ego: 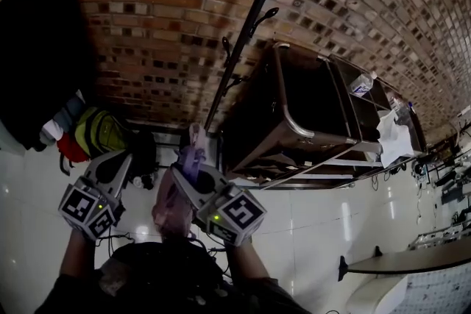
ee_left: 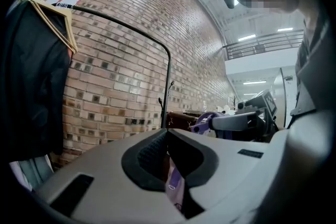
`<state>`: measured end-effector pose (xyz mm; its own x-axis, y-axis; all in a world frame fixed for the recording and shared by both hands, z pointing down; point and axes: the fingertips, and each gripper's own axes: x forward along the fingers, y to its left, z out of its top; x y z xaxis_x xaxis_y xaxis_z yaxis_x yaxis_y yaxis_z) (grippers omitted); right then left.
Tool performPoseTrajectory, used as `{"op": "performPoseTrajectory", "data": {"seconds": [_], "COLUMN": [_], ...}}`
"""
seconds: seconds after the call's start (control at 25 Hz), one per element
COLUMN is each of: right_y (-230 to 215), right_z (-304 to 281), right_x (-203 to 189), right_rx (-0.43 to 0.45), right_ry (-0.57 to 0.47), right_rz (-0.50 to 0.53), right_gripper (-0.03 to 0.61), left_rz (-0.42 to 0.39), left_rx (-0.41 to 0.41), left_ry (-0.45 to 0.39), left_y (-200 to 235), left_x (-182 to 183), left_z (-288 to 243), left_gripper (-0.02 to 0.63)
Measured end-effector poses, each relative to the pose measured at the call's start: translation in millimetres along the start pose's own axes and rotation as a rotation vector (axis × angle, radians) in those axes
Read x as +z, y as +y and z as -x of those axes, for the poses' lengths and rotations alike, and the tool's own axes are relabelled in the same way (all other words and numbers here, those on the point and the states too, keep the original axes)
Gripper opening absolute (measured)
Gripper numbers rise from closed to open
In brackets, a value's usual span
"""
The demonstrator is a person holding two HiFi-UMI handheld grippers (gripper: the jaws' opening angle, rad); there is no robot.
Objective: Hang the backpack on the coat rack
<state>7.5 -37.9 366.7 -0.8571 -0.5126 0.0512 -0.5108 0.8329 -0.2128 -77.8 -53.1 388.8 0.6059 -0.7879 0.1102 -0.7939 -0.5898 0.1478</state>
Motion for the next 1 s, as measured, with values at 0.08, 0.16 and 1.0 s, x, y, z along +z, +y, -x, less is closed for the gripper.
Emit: {"op": "performPoseTrajectory", "data": {"seconds": [0.08,0.16,1.0], "right_y": [-15.4,-30.7,-132.4], "right_z": [2.0,4.6,-49.1], "right_x": [4.9,8.5,36.9], "right_rx": [0.011,0.017,-0.004], "right_ry": [-0.003,-0.017,-0.033], "right_rz": [0.003,0.005,0.035], "right_gripper": [0.028,0.028,0.028], "left_rz": [0.001,0.004,-0.025], "left_rx": [0.013,0.022,-0.059], "left_ry": [-0.011,-0.003,-0.040], "left_y": [0.8,-0.5,46.7], "left_x": [2.6,4.3,20.0], "left_z": [-16.1,-29.9,-145.1], "left_gripper": [0.014,0.014,0.014]}}
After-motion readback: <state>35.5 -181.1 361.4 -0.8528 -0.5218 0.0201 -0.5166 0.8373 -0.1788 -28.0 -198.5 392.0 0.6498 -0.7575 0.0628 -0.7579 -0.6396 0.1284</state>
